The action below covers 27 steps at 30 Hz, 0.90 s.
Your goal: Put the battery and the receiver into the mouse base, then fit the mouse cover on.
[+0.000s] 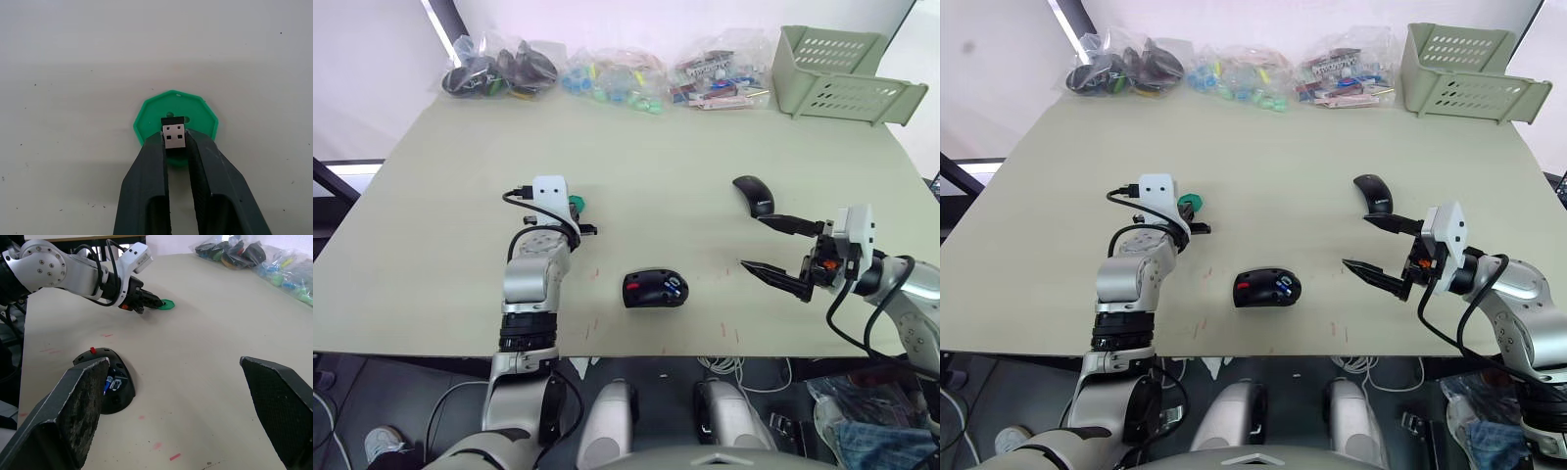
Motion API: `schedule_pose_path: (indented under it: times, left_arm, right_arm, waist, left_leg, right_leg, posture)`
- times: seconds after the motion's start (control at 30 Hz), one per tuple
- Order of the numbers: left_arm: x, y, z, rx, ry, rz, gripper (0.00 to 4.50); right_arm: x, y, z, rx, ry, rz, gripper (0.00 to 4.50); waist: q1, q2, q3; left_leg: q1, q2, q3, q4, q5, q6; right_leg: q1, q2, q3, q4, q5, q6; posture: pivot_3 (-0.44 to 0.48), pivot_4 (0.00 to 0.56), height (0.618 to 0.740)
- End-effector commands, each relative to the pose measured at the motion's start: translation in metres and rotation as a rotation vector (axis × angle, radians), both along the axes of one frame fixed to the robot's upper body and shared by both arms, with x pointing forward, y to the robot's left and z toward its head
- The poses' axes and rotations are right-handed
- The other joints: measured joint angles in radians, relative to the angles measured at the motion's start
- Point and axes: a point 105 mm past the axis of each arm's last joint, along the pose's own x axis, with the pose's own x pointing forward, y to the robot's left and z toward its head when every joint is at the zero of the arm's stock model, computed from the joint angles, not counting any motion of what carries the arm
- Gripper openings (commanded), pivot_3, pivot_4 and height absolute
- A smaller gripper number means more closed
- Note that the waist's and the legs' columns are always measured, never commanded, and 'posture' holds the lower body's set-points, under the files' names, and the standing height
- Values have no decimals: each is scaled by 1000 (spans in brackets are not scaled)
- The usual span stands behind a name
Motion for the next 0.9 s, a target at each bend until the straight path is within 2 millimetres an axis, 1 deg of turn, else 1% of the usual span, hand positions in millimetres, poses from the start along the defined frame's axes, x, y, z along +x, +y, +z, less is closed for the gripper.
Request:
schedule_pose_path:
  times: [0.03, 0.27, 0.43, 0.5, 0.53, 0.6, 0.67, 0.7, 0.73, 0.8, 0.87, 0.9]
  left_arm:
    - [-2, 4, 1, 9, 0, 20, 50]
    - [-3, 5, 6, 16, -20, 4, 50]
    - [-8, 7, 20, 63, -56, -74, 50]
    - [-13, 6, 32, 98, -78, -164, 50]
    - [-18, 4, 40, 107, -93, -241, 50]
    - [-25, 1, 48, 114, -104, -324, 50]
    - [-33, -5, 61, 133, -121, -455, 50]
    - [-39, -8, 68, 169, -124, -531, 50]
    - [-43, -11, 71, 194, -122, -582, 50]
    - [-53, -20, 80, 173, -120, -706, 50]
    - [-62, -25, 88, 192, -114, -830, 50]
    - [-66, -27, 91, 191, -106, -881, 50]
  right_arm:
    - [-3, 0, 12, 10, -47, 5, 4500]
    - [-2, 0, 12, 12, -49, 4, 4500]
    - [-2, 1, 17, 27, -55, 3, 4500]
    - [0, 3, 25, 50, -84, -15, 4500]
    - [2, 6, 29, 54, -74, -20, 4500]
    - [4, 9, 31, 53, -53, -25, 4500]
    - [8, 17, 41, 73, -17, -21, 4500]
    - [10, 22, 46, 64, -2, -20, 4500]
    - [10, 26, 50, 55, 9, -21, 4500]
    - [17, 29, 54, -17, 43, -80, 4500]
    - [26, 31, 52, -147, 143, -150, 4500]
    - [26, 35, 54, -178, 172, -138, 4500]
  waist:
    - [0, 0, 0]
    - [0, 0, 0]
    - [-2, 0, 0]
    - [-2, 0, 0]
    - [-1, 0, 0]
    - [-5, 0, 1]
    - [-3, 0, 1]
    - [-3, 0, 1]
    - [-2, 0, 1]
    - [-1, 1, 1]
    - [-3, 1, 1]
    - [-3, 1, 1]
  left_leg:
    - [0, 0, 0, 0, 0, 0]
    - [0, 0, 0, 0, 0, 0]
    - [0, 0, 0, 0, 0, 0]
    - [0, 0, 0, 0, 0, 0]
    - [0, 0, 0, 0, 0, 0]
    - [-1, 1, 1, 0, 0, 0]
    - [-1, 1, 0, 0, 0, 0]
    - [-1, 1, 0, 0, 0, -1]
    - [-1, 1, 0, 0, 0, -1]
    - [-1, 1, 1, 0, 0, -1]
    - [-2, 1, 1, -1, 0, -1]
    - [-2, 1, 2, 0, 0, -1]
  right_leg:
    - [0, 0, 0, 0, 0, 0]
    - [0, 0, 0, 0, 0, 0]
    - [0, 0, 0, 0, 0, 0]
    - [-1, 0, 0, 0, 0, 0]
    - [-1, 0, 0, 0, 0, 0]
    - [-2, 0, 0, 0, 0, 0]
    - [-2, 0, 0, 1, 0, 0]
    - [-2, 0, 0, 1, 0, -1]
    - [-2, 0, 0, 0, 0, -1]
    - [-2, -1, 0, 0, 0, -1]
    - [-4, -2, 0, 0, -1, -2]
    - [-5, -3, 0, 1, -2, -4]
  posture:
    - [0, 150, 740]
    - [0, 150, 740]
    - [0, 150, 740]
    - [0, 150, 740]
    - [0, 150, 740]
    - [0, 150, 740]
    - [0, 150, 740]
    - [0, 150, 740]
    - [0, 150, 740]
    - [0, 150, 740]
    - [0, 150, 740]
    - [0, 150, 740]
